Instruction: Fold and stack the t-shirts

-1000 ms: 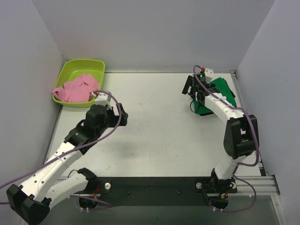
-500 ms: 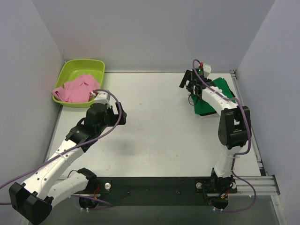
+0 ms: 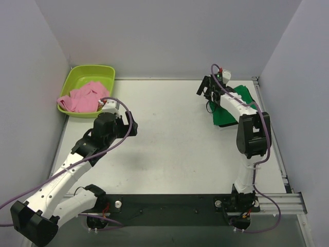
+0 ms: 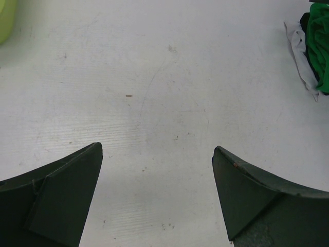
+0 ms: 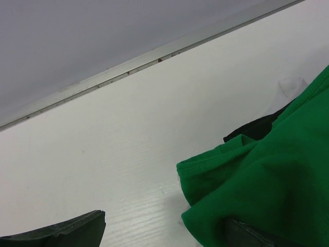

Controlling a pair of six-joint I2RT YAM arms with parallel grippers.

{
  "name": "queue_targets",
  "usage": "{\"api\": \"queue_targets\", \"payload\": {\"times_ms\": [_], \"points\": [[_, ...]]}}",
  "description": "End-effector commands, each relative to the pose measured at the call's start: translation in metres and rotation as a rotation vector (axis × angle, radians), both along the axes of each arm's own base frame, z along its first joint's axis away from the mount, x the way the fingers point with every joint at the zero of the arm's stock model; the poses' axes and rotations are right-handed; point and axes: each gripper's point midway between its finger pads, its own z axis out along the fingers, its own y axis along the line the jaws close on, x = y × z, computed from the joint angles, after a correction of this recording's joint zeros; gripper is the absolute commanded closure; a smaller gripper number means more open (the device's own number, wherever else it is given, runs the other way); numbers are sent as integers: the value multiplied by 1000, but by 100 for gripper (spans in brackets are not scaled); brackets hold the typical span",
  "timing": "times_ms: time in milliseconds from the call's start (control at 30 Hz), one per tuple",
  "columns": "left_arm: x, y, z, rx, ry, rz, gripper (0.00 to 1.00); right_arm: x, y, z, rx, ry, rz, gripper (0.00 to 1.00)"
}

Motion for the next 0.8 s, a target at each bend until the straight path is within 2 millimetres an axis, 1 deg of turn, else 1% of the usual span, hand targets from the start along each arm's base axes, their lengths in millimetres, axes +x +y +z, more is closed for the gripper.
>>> {"api": "queue_targets", "payload": {"times_ms": [0,67,167,200,300,333,400,433,467,500,533,567,600,633,667,700,733,767], "points": [[8,-2,8,-11,-34,-6,3,19,-1,8,16,-36,-13,0],[9,-2,7,-10,-27,-5,2,22,0,6,17,-31,-17,0],[10,-1,7,-11,-25,-3,3,27,-2,-2,21,-25,-30,0],[10,-1,7,-9,-27,-3,3,28,-5,-7,20,-19,-35,0],[10,-1,4,-11,-19,-7,3,30,-5,-13,15,-11,-42,0],[11,-1,4,-13,-20,-7,3,38,-6,-8,27,-47,-48,0],[11,-2,2,-12,-12,-11,3,41,-3,-9,42,-56,-40,0],[11,-3,0,-11,-8,-12,3,45,-3,-7,49,-71,-38,0],[11,-4,0,-12,-5,-16,2,46,-2,-9,52,-67,-33,0],[12,-4,-1,-14,-4,-19,3,48,-2,-15,53,-54,-31,0],[12,-5,0,-18,-4,-20,2,50,-2,-12,55,-52,-27,0],[11,-5,-1,-19,-2,-23,2,49,-3,-13,44,-48,-22,0],[11,-5,-1,-18,-4,-22,3,48,-3,-5,44,-64,-21,0],[11,-5,0,-21,-6,-21,3,44,-5,-6,37,-72,-21,0],[11,-4,1,-24,-10,-22,3,42,-6,-1,33,-86,-19,0],[10,-5,0,-26,-9,-23,3,41,-8,16,25,-120,-16,0],[11,-4,3,-30,-16,-22,2,36,-9,16,18,-121,-12,0],[10,-5,4,-34,-17,-25,3,34,-11,23,10,-132,-15,0]]}}
